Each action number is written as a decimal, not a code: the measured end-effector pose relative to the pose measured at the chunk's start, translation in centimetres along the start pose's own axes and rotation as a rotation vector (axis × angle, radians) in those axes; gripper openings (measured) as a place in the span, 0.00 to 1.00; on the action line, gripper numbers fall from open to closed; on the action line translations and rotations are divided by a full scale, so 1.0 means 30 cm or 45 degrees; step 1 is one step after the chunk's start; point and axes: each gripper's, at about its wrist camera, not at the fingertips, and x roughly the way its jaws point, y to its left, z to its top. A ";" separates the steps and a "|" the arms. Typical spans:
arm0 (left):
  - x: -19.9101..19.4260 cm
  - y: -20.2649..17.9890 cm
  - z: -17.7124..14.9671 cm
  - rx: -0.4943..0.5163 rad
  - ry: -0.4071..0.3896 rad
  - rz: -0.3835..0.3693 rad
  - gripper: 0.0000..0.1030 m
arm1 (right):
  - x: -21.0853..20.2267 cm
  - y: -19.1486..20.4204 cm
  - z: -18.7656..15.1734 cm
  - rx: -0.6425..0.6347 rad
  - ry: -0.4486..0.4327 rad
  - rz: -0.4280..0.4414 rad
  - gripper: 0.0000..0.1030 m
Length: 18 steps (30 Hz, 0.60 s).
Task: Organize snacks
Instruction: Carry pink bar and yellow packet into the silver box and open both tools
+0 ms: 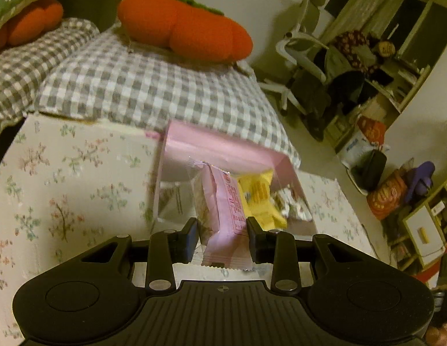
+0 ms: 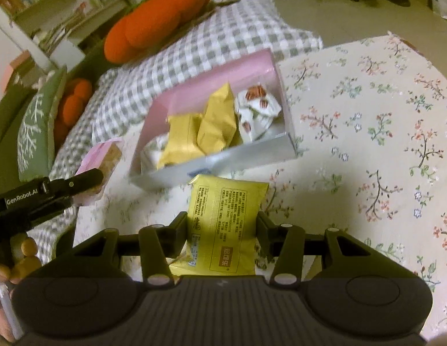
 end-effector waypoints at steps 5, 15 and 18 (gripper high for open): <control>0.016 0.024 0.045 0.010 -0.052 0.010 0.31 | -0.008 -0.024 0.045 0.045 -0.061 -0.016 0.44; 0.157 0.010 0.120 0.069 -0.064 0.028 0.31 | 0.040 -0.030 0.161 0.092 -0.152 -0.027 0.44; 0.208 0.014 0.138 0.085 -0.048 0.051 0.31 | 0.065 -0.024 0.193 0.103 -0.171 -0.025 0.44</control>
